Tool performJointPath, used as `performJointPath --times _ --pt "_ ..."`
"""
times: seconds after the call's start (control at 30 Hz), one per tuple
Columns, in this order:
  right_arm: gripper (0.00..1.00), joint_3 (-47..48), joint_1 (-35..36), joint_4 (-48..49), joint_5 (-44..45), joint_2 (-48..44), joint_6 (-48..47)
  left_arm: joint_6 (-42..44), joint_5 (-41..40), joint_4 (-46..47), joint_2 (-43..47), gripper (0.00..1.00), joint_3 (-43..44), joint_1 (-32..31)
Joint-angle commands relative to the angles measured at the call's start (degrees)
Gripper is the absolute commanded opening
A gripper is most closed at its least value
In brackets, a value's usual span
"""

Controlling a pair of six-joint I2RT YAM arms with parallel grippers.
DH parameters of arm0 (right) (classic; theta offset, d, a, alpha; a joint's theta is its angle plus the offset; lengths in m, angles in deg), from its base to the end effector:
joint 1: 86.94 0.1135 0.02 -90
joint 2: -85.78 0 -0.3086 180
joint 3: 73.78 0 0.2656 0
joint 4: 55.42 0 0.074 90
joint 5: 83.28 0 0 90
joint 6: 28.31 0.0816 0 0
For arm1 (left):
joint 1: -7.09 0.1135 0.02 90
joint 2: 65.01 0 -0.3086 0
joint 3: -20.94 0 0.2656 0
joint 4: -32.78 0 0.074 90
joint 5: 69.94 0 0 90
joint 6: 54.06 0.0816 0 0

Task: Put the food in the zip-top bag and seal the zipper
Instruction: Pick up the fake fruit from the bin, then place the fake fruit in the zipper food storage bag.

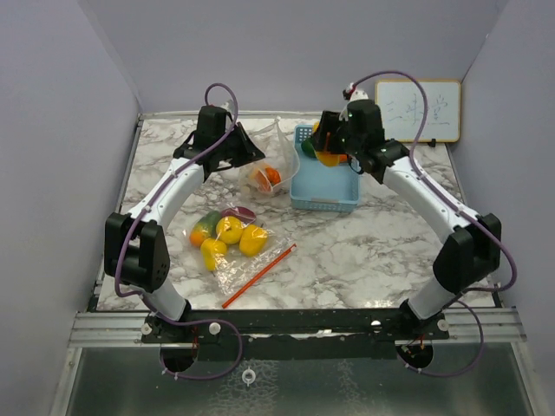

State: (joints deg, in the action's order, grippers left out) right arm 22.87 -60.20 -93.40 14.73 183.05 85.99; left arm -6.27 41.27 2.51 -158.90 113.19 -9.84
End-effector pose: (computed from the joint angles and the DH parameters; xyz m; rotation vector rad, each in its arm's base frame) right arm 0.4031 0.1903 0.3202 0.0280 2.2567 0.3252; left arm 0.4064 -0.1546 0.3345 -0.2631 2.2380 -0.9792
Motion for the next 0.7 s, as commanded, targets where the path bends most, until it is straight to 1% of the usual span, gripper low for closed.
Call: performJointPath --times 0.0,0.07,0.2,0.33,0.4,0.43,0.47,0.57,0.6,0.63,0.67 --pt "0.05 3.1 0.0 19.4 -25.4 -3.3 -0.6 1.8 0.6 -2.0 -0.5 0.0 3.8 0.3" --pt "0.06 3.8 0.4 23.9 -32.1 -2.1 2.7 1.9 0.6 -2.4 -0.6 0.0 3.8 0.2" --pt "0.09 4.7 1.0 29.4 -37.4 2.2 8.2 1.0 1.4 -1.6 -0.5 0.0 3.3 0.3" --pt "0.1 6.8 2.8 30.7 -38.1 6.4 9.9 0.2 1.9 -0.9 -0.1 0.0 2.8 0.2" --pt "0.14 7.6 3.8 29.9 -36.6 7.8 9.4 0.2 1.9 -0.7 0.3 0.0 2.5 0.3" --pt "0.18 7.9 4.0 29.3 -35.7 8.2 9.1 0.2 2.0 -0.7 0.3 0.0 2.4 0.3" --pt "0.25 7.9 4.1 28.9 -35.1 8.6 8.9 0.1 2.0 -0.6 0.3 0.0 2.4 0.3" --pt "0.47 8.3 4.1 26.7 -32.9 8.2 7.6 0.1 2.1 -0.5 0.2 0.0 2.4 0.3" --pt "0.56 8.3 4.1 25.8 -31.8 7.7 6.7 0.1 2.2 -0.4 0.2 0.0 2.4 0.2" --pt "0.68 8.3 4.1 24.7 -30.4 7.1 5.7 0.2 2.3 -0.3 0.1 0.0 2.4 0.3" --pt "0.83 8.3 4.1 23.9 -29.1 6.3 4.7 0.2 2.3 -0.3 0.0 0.0 2.5 0.3"
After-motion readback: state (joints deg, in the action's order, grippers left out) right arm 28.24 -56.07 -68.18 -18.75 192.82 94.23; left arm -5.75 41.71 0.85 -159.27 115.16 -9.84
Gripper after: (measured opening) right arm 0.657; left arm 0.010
